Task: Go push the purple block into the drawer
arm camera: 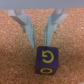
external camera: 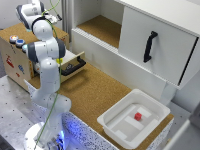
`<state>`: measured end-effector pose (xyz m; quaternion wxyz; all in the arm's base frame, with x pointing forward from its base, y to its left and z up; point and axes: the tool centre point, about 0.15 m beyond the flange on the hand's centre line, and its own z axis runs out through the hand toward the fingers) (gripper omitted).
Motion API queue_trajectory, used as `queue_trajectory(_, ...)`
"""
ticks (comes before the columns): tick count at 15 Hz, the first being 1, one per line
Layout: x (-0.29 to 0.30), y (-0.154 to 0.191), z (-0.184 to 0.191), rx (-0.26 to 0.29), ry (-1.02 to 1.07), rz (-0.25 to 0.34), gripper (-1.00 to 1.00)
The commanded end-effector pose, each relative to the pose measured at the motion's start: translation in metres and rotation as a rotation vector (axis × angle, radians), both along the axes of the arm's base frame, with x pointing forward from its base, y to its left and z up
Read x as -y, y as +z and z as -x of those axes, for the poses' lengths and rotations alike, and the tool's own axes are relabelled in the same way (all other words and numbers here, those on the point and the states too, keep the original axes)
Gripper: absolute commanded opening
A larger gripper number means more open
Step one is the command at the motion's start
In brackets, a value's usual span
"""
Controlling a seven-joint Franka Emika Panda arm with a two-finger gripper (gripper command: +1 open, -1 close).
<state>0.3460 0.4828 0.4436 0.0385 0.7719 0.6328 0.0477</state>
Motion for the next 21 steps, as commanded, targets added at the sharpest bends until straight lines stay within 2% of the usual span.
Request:
queue_trajectory(1,-0.01,-0.008,-0.028,-0.129,0.017,0.091,-1.0)
queue_trajectory(6,0.004,-0.014,-0.015,-0.161,-0.007,0.063,-1.0)
queue_trajectory(18,0.06,-0.01,-0.005,-0.153,-0.103,0.049,-1.0)
queue_trajectory(21,0.067,-0.008,0.001,-0.153,-0.122,0.03,-1.0)
